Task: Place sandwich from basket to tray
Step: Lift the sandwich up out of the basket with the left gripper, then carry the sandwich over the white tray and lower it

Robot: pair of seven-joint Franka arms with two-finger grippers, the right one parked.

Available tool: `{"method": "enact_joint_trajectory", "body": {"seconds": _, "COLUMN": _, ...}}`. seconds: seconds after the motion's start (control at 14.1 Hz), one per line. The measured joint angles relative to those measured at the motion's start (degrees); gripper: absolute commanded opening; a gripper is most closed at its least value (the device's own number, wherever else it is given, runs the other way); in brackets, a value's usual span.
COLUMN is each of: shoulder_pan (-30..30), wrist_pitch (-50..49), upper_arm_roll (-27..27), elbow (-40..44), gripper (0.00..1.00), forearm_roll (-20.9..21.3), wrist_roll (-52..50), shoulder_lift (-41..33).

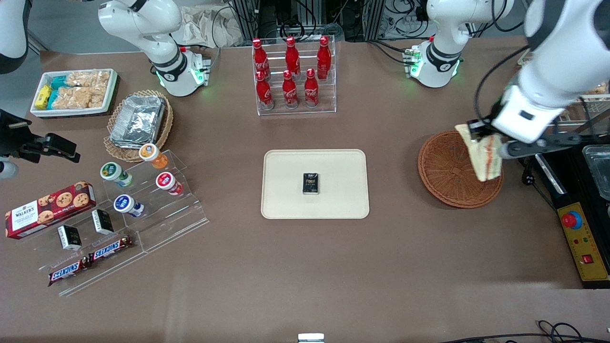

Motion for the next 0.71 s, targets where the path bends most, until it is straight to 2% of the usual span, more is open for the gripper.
{"method": "enact_joint_trajectory", "body": {"seconds": 0.35, "shoulder_pan": -1.7, "wrist_pitch": 1.0, "upper_arm_roll": -10.9, "elbow": 0.0, "gripper": 0.00, "forearm_roll": 5.7, "wrist_roll": -3.4, "shoulder_lift": 6.3}}
{"method": "enact_joint_trajectory", "body": {"seconds": 0.71, "shoulder_pan": -8.8, "wrist_pitch": 9.3, "upper_arm_roll": -12.0, "elbow": -0.6, "gripper": 0.00, "forearm_roll": 8.6, "wrist_roll": -10.8, "shoulder_lift": 16.9}}
